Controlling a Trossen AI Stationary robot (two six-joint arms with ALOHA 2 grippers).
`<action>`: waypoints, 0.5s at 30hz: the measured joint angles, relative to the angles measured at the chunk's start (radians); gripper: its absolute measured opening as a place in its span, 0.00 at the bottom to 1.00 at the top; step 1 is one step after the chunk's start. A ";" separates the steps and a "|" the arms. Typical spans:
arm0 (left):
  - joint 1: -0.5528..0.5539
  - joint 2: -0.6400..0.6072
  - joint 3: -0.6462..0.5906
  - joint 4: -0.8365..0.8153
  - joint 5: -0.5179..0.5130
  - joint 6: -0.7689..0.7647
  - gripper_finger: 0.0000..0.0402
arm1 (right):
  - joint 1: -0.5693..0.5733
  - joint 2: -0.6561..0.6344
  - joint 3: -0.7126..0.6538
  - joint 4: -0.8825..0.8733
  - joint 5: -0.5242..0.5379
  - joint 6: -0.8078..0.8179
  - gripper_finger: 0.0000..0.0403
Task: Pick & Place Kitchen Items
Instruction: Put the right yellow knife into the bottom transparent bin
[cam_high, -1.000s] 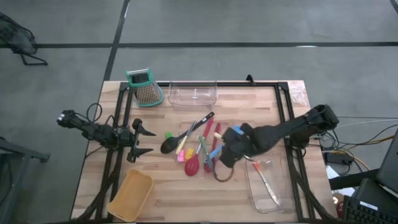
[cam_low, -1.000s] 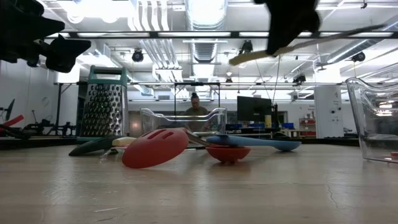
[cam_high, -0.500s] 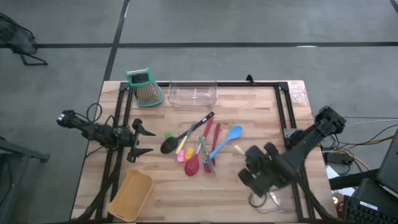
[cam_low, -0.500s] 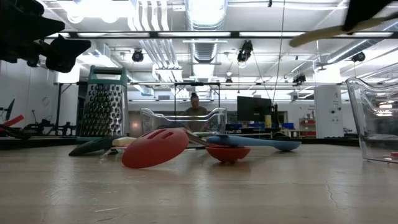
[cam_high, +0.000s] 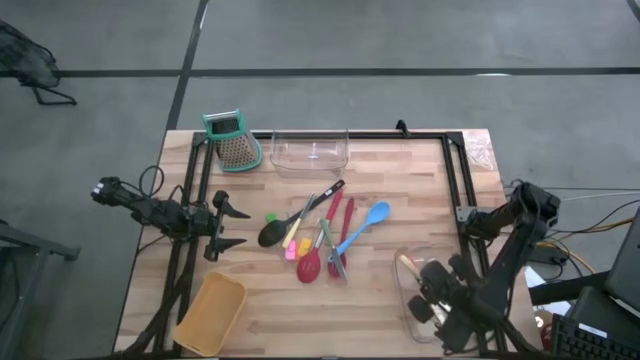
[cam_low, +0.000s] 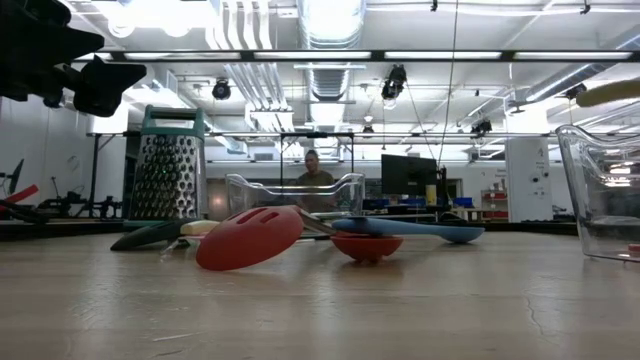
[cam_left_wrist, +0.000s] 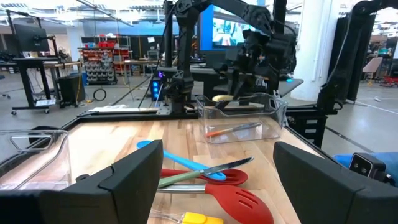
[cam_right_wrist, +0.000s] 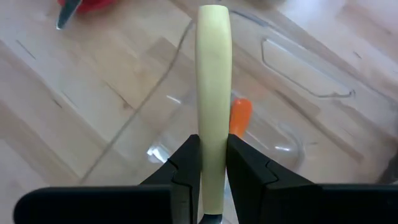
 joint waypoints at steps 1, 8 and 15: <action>0.000 0.000 0.000 0.000 0.000 0.000 0.78 | 0.008 0.002 -0.009 -0.002 0.000 0.018 0.14; 0.000 0.000 0.000 0.000 0.000 0.000 0.78 | 0.009 0.023 -0.094 0.068 -0.003 0.064 0.15; 0.000 0.000 0.000 0.000 0.000 0.000 0.78 | 0.011 0.025 -0.194 0.202 -0.029 0.076 0.15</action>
